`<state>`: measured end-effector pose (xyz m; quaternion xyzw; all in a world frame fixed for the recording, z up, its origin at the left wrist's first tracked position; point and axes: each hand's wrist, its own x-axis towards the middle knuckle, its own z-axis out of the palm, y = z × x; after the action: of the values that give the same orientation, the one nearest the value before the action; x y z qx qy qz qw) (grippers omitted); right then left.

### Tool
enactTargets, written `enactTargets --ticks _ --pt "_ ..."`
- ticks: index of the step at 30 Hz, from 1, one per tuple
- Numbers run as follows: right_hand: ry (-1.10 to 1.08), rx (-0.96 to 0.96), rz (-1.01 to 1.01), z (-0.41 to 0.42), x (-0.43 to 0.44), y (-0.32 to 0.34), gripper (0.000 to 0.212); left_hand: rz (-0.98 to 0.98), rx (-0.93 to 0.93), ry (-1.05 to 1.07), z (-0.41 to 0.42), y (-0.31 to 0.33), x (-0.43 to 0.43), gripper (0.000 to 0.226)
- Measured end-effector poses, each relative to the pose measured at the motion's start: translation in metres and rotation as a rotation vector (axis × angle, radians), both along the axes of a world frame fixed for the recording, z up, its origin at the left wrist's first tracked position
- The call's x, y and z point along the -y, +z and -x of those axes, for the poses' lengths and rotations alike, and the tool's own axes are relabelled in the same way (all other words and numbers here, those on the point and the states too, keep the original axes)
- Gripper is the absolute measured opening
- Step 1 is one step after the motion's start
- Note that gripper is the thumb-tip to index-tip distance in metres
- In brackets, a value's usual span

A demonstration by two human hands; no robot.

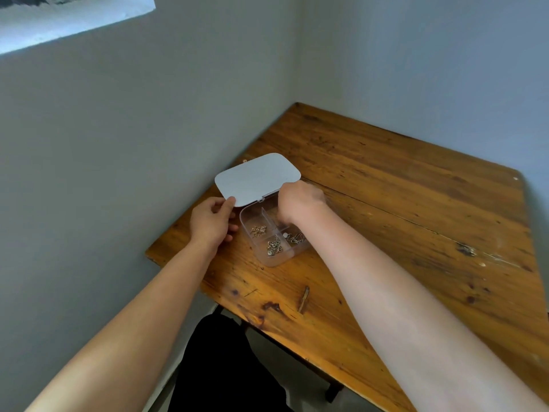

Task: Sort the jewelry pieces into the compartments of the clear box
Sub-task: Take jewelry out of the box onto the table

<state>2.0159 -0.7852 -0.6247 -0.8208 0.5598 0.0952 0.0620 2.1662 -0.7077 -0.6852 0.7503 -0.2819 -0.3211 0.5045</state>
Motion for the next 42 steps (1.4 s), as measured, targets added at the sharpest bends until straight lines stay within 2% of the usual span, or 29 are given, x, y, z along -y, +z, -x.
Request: enactTargets --ticks 4,7,10,12,15,18,20,22,26,30,39,42 --pt "-0.114 0.082 -0.034 0.001 0.004 -0.005 0.021 -0.073 0.005 -0.050 -0.004 0.007 0.006 0.026" --pt "-0.196 0.175 -0.107 0.003 0.006 -0.009 0.016 -0.132 0.127 -0.083 -0.007 0.011 0.006 0.030" --pt "-0.228 0.262 -0.168 0.008 0.006 -0.013 0.017 -0.120 0.437 -0.099 -0.008 0.015 0.003 0.035" --pt "-0.212 0.316 -0.184 0.010 0.004 -0.015 0.018 -0.035 0.670 -0.124 -0.007 0.021 0.000 0.032" --pt "-0.238 0.477 -0.274 0.022 0.001 -0.016 0.016 0.035 0.884 -0.409 0.000 0.037 0.001 0.023" --pt "-0.330 0.749 -0.299 0.042 -0.003 -0.014 0.009 -0.187 1.154 -0.790 0.014 0.060 0.009 0.024" --pt "-0.358 0.890 -0.272 0.055 -0.007 -0.011 0.004 -0.289 1.427 -0.908 0.024 0.074 0.017 0.027" --pt "-0.360 0.982 -0.254 0.069 -0.010 -0.007 0.003 -0.337 1.579 -0.991 0.034 0.081 0.023 0.025" --pt "-0.351 1.064 -0.201 0.096 -0.017 -0.004 0.002 -0.563 1.554 -1.110 0.054 0.073 0.027 0.024" --pt "-0.377 1.144 -0.158 0.121 -0.023 -0.005 0.005 -0.501 1.579 -1.061 0.057 0.064 0.028 0.023" --pt "-0.472 1.362 0.001 0.165 -0.043 0.012 0.010 -0.422 1.338 -0.938 0.053 0.063 0.018 0.014" --pt "-0.489 1.406 0.055 0.185 -0.050 0.021 0.010 -0.245 1.201 -0.791 0.063 0.076 0.013 0.015"
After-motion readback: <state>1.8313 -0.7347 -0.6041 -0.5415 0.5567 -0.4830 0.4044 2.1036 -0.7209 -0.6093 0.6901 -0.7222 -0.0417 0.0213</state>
